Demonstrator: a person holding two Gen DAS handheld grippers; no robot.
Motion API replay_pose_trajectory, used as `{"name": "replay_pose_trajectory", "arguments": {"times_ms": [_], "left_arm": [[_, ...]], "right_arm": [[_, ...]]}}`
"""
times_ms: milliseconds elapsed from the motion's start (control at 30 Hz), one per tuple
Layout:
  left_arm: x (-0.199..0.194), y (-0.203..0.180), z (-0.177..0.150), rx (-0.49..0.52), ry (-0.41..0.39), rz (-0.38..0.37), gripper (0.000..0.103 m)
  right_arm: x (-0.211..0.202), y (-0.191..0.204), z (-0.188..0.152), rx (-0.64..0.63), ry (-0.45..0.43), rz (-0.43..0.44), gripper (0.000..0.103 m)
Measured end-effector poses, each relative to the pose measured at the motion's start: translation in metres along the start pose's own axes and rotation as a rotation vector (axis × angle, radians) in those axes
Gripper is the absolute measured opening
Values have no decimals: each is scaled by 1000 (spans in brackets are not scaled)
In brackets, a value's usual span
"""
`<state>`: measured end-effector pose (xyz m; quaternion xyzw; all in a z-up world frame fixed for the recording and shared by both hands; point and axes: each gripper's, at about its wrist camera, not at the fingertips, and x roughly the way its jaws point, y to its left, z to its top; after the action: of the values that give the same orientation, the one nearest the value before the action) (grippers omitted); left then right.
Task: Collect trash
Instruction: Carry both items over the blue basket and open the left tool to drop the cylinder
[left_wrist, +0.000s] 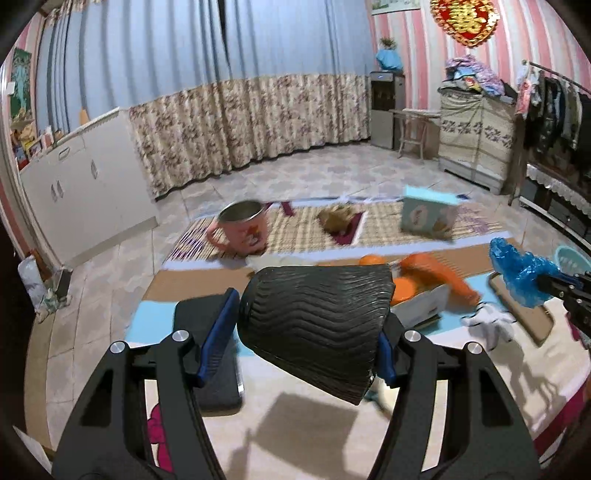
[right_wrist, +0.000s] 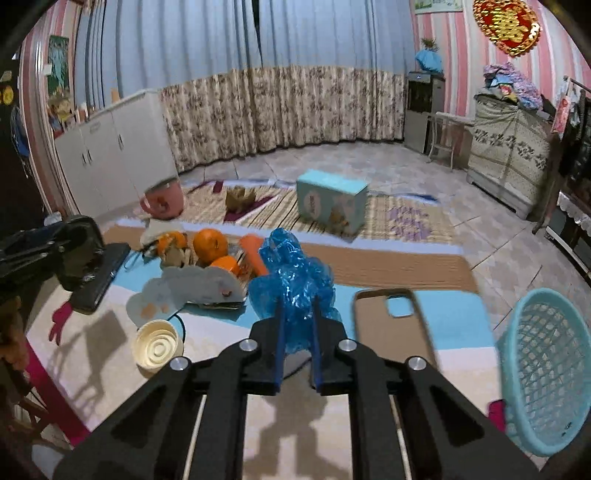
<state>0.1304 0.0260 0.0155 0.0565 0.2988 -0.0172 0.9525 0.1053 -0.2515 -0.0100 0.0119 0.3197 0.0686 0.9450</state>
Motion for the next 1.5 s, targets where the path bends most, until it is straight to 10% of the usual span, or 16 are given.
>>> {"name": "replay_pose_trajectory", "arguments": {"times_ms": [700,1500], "left_arm": [[-20,-251,33,184,-70,-298,63],[12,-442,15,327,27,-509,66]], "right_arm": [[-100,-199,-35,211,-51,-415,12],[-91,-288,-72,365,-28,-482,12]]}}
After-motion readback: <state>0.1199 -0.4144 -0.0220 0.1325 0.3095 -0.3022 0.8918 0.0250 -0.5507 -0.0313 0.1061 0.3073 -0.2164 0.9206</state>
